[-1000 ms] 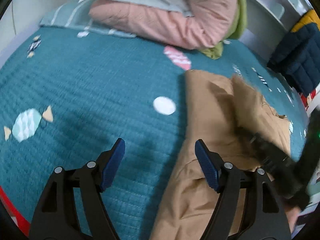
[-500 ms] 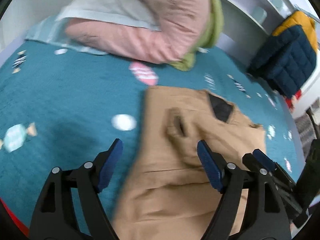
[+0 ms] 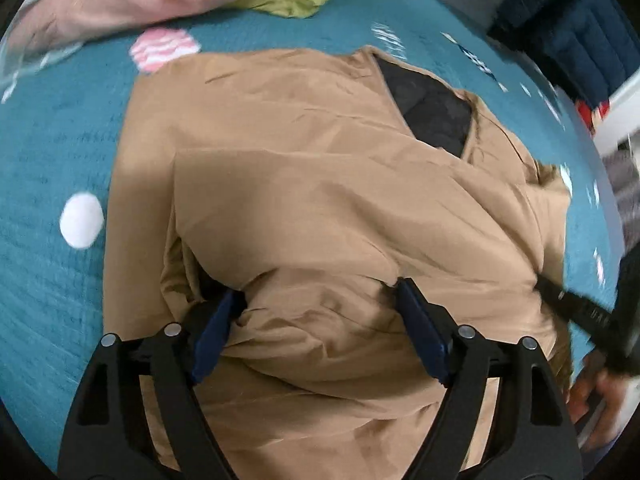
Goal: Fold large clothes
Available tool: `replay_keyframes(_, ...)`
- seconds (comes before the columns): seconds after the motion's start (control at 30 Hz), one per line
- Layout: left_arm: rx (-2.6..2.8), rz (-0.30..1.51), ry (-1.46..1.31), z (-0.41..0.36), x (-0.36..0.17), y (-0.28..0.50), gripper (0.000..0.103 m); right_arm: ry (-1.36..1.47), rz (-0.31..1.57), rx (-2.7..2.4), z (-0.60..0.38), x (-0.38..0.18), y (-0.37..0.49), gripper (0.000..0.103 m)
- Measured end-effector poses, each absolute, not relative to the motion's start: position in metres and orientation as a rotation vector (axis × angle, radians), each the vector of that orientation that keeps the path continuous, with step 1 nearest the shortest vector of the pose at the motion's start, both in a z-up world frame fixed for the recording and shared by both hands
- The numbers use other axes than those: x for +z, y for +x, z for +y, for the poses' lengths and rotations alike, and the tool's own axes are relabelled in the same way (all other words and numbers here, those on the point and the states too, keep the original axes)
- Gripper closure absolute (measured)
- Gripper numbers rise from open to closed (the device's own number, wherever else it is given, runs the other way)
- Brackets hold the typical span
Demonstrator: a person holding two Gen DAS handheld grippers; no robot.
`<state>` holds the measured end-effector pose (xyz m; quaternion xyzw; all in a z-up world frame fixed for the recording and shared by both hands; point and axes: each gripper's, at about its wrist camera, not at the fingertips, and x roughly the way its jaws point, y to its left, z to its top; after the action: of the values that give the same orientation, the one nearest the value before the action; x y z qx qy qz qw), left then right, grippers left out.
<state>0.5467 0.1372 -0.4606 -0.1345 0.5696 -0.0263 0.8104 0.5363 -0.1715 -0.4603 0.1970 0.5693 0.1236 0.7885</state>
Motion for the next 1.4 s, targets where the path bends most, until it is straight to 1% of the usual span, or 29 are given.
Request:
replay_keyframes(0.07, -0.107, 1.190, -0.328, 0.145, -0.445, 0.545, 0.024, 0.435, 1.199, 0.314, -0.169, -0.438, 0.536, 0.080)
replay_keyframes(0.1, -0.122, 1.143, -0.368, 0.155, -0.431, 0.544, 0.023, 0.427, 1.174, 0.326, -0.170, -0.429, 0.538, 0.071)
replay_keyframes(0.13, -0.117, 1.100, -0.386, 0.166, -0.418, 0.544, 0.023, 0.400, 1.134, 0.323, -0.170, -0.413, 0.542, 0.060)
replay_keyframes(0.17, -0.103, 1.071, -0.387, 0.175, -0.408, 0.546, 0.022, 0.374, 1.113, 0.308, -0.170, -0.404, 0.548, 0.056)
replay_keyframes(0.23, -0.017, 1.037, -0.355, 0.198, -0.392, 0.557, 0.014, 0.315, 1.091, 0.269, -0.172, -0.394, 0.566, 0.055)
replay_keyframes(0.33, 0.120, 1.073, -0.309, 0.228, -0.393, 0.587, 0.014, 0.222, 1.102, 0.175, -0.172, -0.391, 0.598, 0.052)
replay_keyframes(0.4, 0.160, 1.132, -0.305, 0.242, -0.407, 0.606, 0.014, 0.173, 1.122, 0.115, -0.176, -0.394, 0.613, 0.051)
replay_keyframes(0.47, 0.173, 1.199, -0.310, 0.251, -0.423, 0.621, 0.014, 0.182, 1.165, 0.092, -0.185, -0.403, 0.630, 0.051)
replay_keyframes(0.6, 0.141, 1.276, -0.312, 0.250, -0.451, 0.636, 0.015, 0.235, 1.232, 0.100, -0.187, -0.420, 0.655, 0.051)
replay_keyframes(0.67, 0.125, 1.297, -0.302, 0.250, -0.461, 0.641, 0.018, 0.262, 1.269, 0.118, -0.187, -0.428, 0.666, 0.051)
replay_keyframes(0.73, 0.109, 1.321, -0.315, 0.250, -0.467, 0.643, 0.029, 0.286, 1.310, 0.122, -0.189, -0.438, 0.674, 0.051)
replay_keyframes(0.77, 0.096, 1.327, -0.324, 0.250, -0.470, 0.644, 0.031, 0.287, 1.318, 0.121, -0.189, -0.439, 0.676, 0.051)
replay_keyframes(0.8, 0.071, 1.337, -0.329, 0.248, -0.473, 0.645, 0.034, 0.291, 1.327, 0.131, -0.189, -0.441, 0.678, 0.055)
replay_keyframes(0.83, 0.053, 1.346, -0.329, 0.249, -0.476, 0.647, 0.036, 0.291, 1.338, 0.145, -0.188, -0.443, 0.680, 0.065)
replay_keyframes(0.9, 0.037, 1.352, -0.313, 0.246, -0.478, 0.650, 0.037, 0.286, 1.356, 0.167, -0.185, -0.445, 0.682, 0.066)
replay_keyframes(0.97, 0.036, 1.356, -0.289, 0.244, -0.478, 0.651, 0.045, 0.257, 1.368, 0.161, -0.183, -0.447, 0.683, 0.069)
replay_keyframes(1.0, 0.034, 1.353, -0.282, 0.243, -0.478, 0.652, 0.054, 0.251, 1.364, 0.158, -0.183, -0.447, 0.683, 0.078)
replay_keyframes(1.03, 0.019, 1.350, -0.272, 0.241, -0.477, 0.652, 0.066, 0.256, 1.361, 0.168, -0.184, -0.447, 0.683, 0.088)
replay_keyframes(1.1, 0.000, 1.326, -0.221, 0.227, -0.473, 0.657, 0.075, 0.245, 1.350, 0.182, -0.183, -0.445, 0.681, 0.091)
replay_keyframes(1.13, -0.002, 1.310, -0.196, 0.223, -0.469, 0.656, 0.078, 0.210, 1.326, 0.176, -0.180, -0.440, 0.679, 0.092)
replay_keyframes(1.27, -0.004, 1.192, -0.200, 0.218, -0.438, 0.654, 0.081, 0.152, 1.202, 0.162, -0.174, -0.412, 0.671, 0.093)
replay_keyframes(1.4, -0.031, 1.077, -0.218, 0.217, -0.393, 0.653, 0.081, 0.185, 1.046, 0.188, -0.176, -0.367, 0.663, 0.093)
